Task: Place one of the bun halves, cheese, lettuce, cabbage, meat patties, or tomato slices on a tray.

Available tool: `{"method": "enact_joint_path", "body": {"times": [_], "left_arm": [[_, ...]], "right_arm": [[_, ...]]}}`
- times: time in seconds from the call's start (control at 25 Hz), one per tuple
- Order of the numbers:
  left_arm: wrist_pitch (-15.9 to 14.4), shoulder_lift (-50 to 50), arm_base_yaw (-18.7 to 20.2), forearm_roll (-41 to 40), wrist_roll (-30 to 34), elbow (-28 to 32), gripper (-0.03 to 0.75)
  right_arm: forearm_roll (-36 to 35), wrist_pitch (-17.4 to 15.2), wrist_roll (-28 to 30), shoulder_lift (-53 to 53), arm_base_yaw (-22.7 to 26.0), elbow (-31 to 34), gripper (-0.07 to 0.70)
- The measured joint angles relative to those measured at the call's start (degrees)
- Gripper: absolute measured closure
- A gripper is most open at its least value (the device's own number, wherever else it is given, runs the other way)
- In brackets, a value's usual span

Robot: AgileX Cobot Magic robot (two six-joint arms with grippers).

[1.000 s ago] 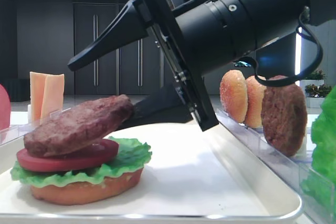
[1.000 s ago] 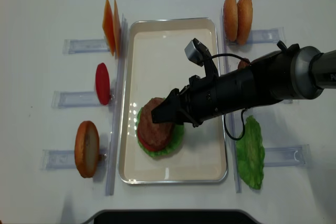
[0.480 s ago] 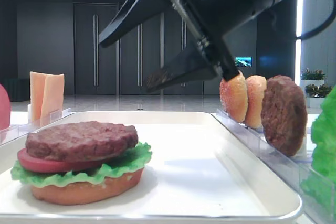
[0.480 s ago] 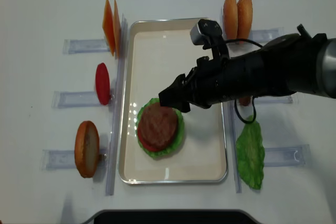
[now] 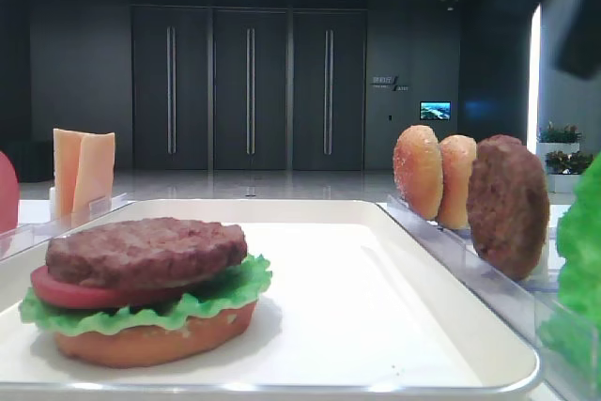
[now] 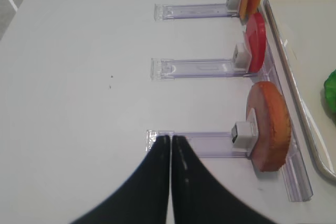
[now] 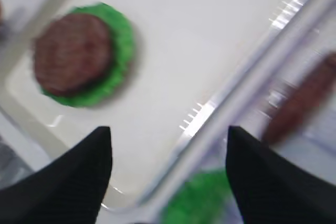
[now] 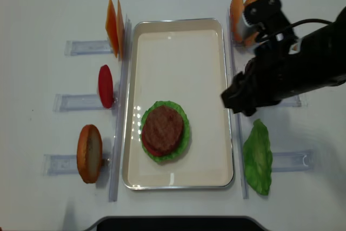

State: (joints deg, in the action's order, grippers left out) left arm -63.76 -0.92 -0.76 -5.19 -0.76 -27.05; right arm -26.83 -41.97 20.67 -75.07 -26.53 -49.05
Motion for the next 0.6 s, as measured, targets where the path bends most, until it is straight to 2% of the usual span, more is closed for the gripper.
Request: {"method": "enact_joint_path", "body": {"times": [0.04, 0.12, 0.16, 0.24, 0.32, 0.44, 0.6], "left_arm": [[0.0, 0.0, 0.0, 0.0, 0.0, 0.0, 0.722], [0.0, 0.0, 0.0, 0.0, 0.0, 0.0, 0.722], [0.0, 0.0, 0.0, 0.0, 0.0, 0.0, 0.722], [0.0, 0.0, 0.0, 0.0, 0.0, 0.0, 0.722], [0.0, 0.0, 0.0, 0.0, 0.0, 0.0, 0.722], [0.0, 0.0, 0.0, 0.0, 0.0, 0.0, 0.722], [0.0, 0.0, 0.0, 0.0, 0.0, 0.0, 0.722]], "right_arm": [[8.6, -3.0, -7.4, 1.8, 1.9, 0.0, 0.189], [22.1, -9.0, -18.2, 6.6, 5.8, 0.0, 0.196], [27.7, -12.1, -22.5, 8.8, 8.2, 0.0, 0.206], [35.0, -16.8, -26.5, 14.7, 12.8, 0.1, 0.227], [37.4, -18.8, -27.4, 20.9, 18.2, 0.5, 0.241], [36.3, -20.3, -26.8, 33.0, 24.9, 2.5, 0.248], [32.0, -21.9, -23.5, 45.8, 30.5, 5.7, 0.251]]}}
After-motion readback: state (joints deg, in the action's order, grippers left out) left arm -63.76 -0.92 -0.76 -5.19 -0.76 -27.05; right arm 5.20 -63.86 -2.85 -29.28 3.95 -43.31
